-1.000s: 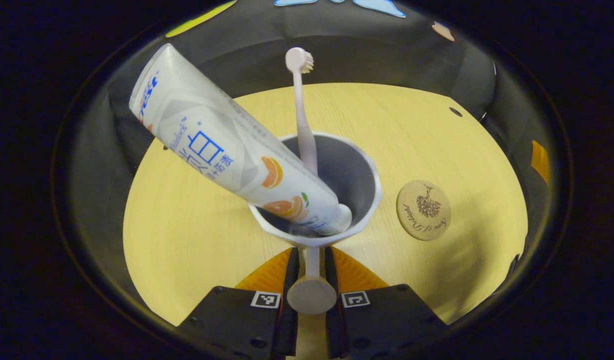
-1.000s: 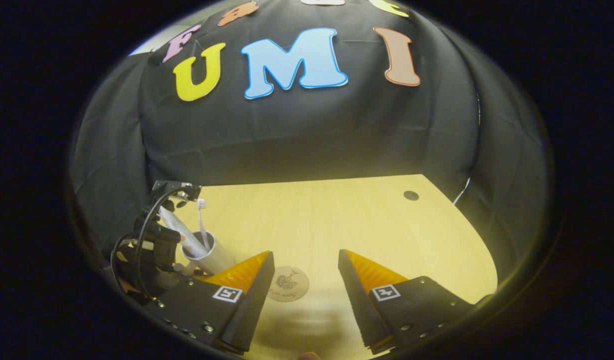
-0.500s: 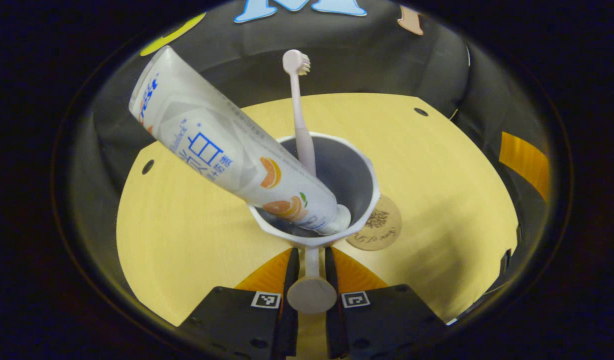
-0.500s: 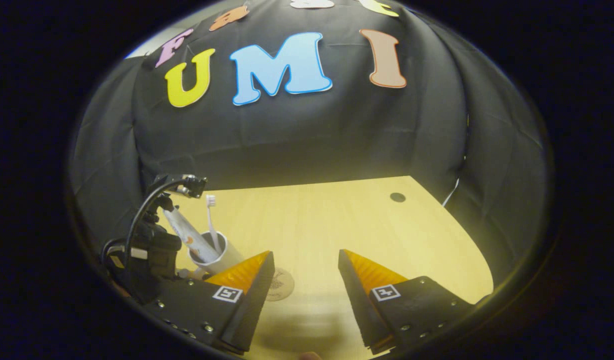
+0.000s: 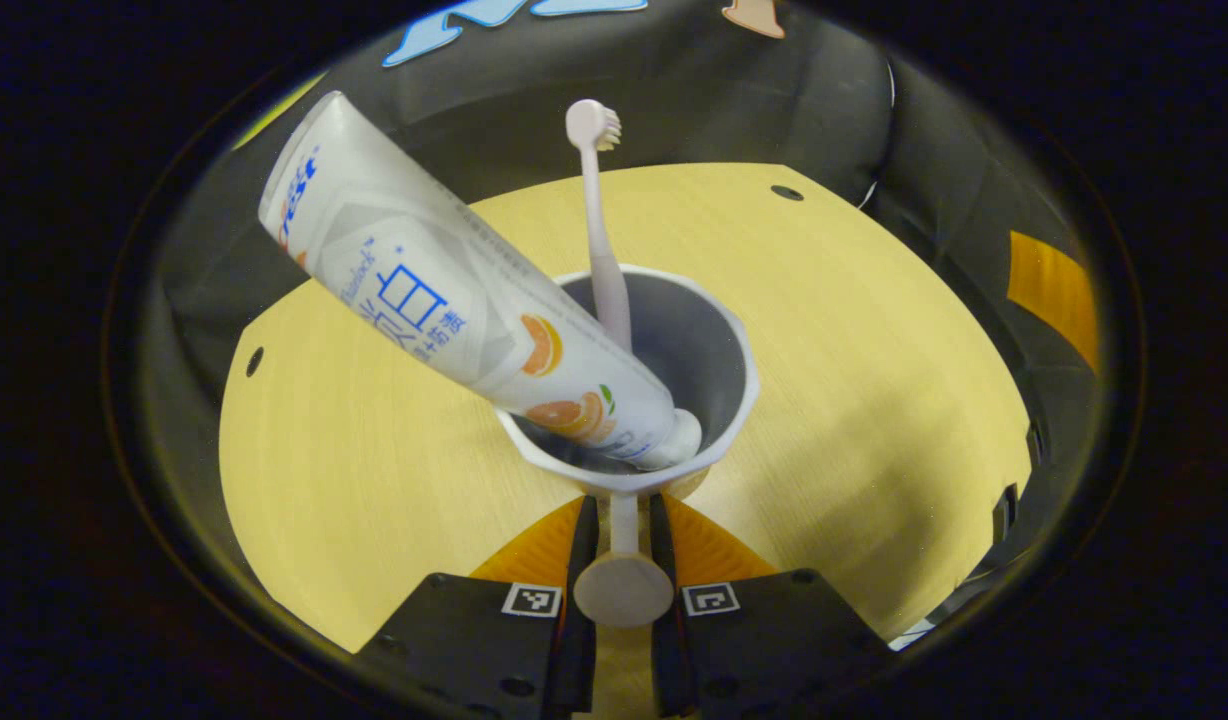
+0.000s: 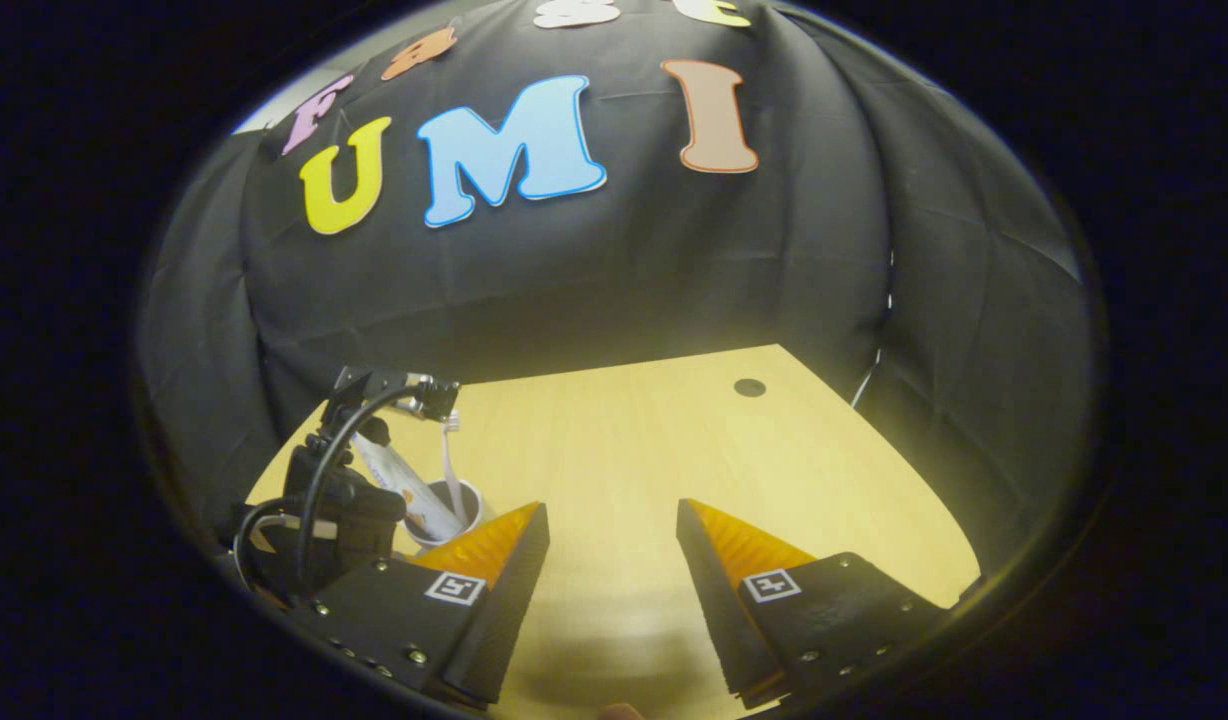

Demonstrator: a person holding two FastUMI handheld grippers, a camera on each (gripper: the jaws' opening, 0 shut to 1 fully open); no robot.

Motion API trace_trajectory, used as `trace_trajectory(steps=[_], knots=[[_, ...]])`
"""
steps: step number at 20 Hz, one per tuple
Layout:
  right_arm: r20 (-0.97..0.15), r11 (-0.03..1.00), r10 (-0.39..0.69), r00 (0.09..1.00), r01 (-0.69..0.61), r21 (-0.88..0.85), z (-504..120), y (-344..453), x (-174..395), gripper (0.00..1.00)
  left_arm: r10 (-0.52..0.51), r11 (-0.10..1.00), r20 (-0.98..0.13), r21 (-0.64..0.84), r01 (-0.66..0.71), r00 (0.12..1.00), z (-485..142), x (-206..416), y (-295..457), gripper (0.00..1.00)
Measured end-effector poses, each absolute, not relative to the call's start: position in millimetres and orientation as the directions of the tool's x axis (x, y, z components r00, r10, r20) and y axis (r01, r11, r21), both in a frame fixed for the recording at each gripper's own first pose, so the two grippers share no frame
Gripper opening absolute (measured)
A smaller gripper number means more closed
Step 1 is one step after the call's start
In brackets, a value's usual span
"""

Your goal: Put the toothbrush and toothpaste on the desktop into the cup, then pick up the cup and place it on the coaster on the desktop.

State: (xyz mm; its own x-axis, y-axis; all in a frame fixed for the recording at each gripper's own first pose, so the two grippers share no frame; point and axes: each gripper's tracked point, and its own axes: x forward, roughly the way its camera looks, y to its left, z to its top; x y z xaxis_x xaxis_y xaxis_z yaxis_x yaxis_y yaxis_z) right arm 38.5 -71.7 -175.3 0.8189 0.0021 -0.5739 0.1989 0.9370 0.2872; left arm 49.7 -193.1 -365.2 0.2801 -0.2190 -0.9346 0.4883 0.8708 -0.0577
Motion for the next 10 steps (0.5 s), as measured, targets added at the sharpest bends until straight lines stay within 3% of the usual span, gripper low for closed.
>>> trace_trajectory(steps=[4,5,6,7,8,10], knots=[[-0.573,0.939,-0.012,0.819,0.207,0.276,-178.0,-85.9,32.1,0.78,-0.206,0.880,-0.937,-0.052,0.471,0.281,-372.4,54.5,-201.3,0.30],[-0.573,0.940,-0.009,0.819,0.202,0.275,-177.2,-87.2,30.1,0.78,-0.204,0.885,-0.937,-0.053,0.462,0.283,-373.2,54.4,-200.2,0.35],[-0.570,0.940,0.000,0.822,0.194,0.280,-175.6,-87.0,29.3,0.78,-0.203,0.888,-0.938,-0.056,0.456,0.281,-374.1,52.6,-199.7,0.29],[-0.565,0.940,0.006,0.825,0.187,0.284,-173.3,-87.5,29.3,0.78,-0.205,0.892,-0.937,-0.060,0.448,0.283,-374.0,50.9,-201.0,0.35],[-0.560,0.942,0.011,0.828,0.180,0.284,-172.3,-88.4,29.3,0.78,-0.207,0.894,-0.937,-0.066,0.443,0.280,-374.5,50.9,-201.2,0.30],[-0.556,0.944,0.025,0.831,0.163,0.285,-171.1,-89.6,28.0,0.78,-0.211,0.897,-0.934,-0.068,0.437,0.289,-374.8,51.1,-201.6,0.39]])
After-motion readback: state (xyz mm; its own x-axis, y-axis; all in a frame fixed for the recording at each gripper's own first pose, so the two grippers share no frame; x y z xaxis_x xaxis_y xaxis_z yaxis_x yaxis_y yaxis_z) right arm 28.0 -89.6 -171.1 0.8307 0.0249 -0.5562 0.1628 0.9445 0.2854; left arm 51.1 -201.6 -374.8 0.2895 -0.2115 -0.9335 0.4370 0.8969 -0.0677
